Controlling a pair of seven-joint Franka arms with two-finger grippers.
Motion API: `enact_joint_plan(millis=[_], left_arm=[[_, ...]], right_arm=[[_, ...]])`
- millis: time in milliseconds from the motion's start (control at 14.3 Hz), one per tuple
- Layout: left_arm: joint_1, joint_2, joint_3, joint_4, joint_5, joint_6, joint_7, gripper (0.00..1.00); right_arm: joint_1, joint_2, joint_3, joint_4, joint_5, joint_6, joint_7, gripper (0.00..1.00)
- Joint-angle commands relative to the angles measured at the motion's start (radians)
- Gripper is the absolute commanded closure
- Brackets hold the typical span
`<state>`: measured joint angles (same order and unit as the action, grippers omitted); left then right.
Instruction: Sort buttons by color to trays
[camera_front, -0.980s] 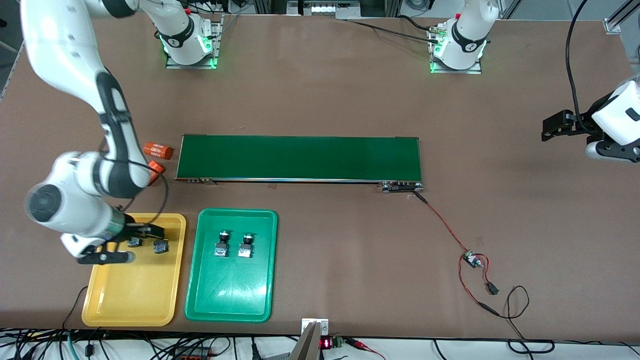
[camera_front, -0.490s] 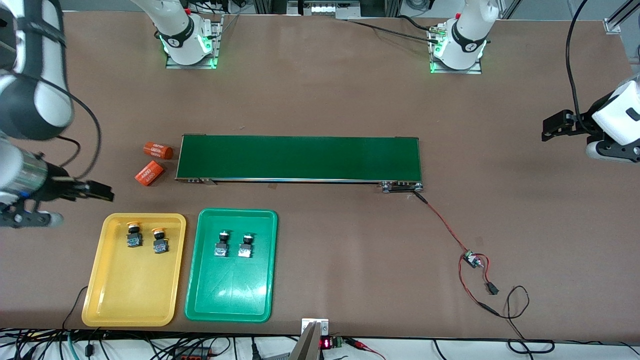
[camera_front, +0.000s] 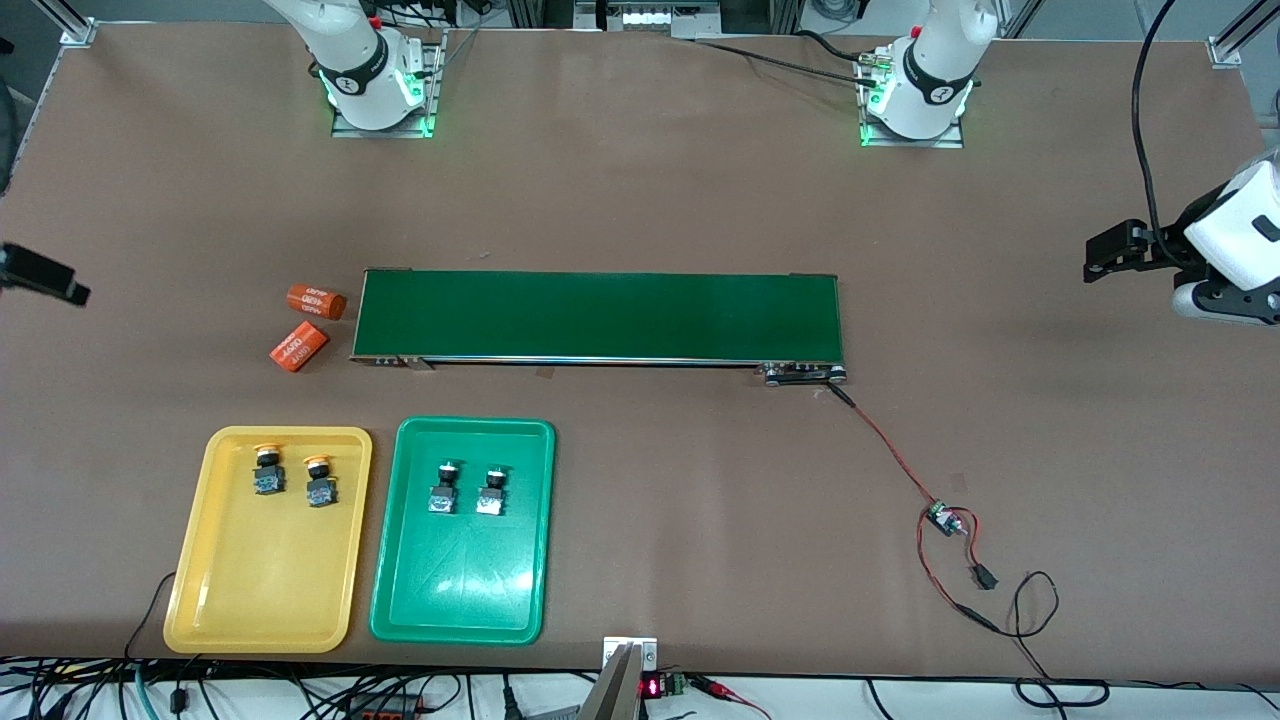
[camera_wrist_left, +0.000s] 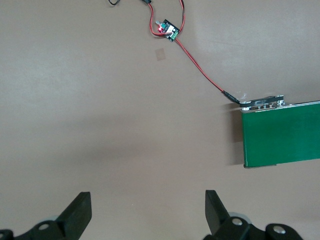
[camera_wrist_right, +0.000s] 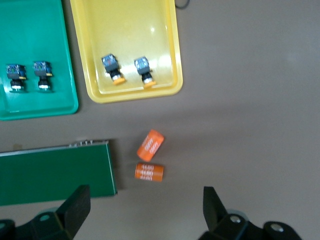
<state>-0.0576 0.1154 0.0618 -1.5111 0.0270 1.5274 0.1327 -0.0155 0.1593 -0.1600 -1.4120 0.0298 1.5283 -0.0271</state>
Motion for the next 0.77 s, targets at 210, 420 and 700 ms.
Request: enact_joint_plan(millis=[210, 420, 700], left_arm=[[-0.002, 0.009, 0.0, 0.028, 0.013, -0.021, 0.008, 0.0], [-0.001, 0.009, 0.0, 0.028, 0.013, -0.021, 0.01, 0.0], [0.001, 0.009, 0.0, 0.028, 0.013, -0.021, 0.01, 0.0]], right_arm=[[-0.006, -0.214, 0.008, -0.286, -0.022, 0.104, 0.019, 0.0], [0.011, -0.236, 0.028, -0.285, -0.082, 0.073, 0.013, 0.0], [0.012, -0.245, 0.039, -0.288, -0.082, 0.065, 0.024, 0.0]])
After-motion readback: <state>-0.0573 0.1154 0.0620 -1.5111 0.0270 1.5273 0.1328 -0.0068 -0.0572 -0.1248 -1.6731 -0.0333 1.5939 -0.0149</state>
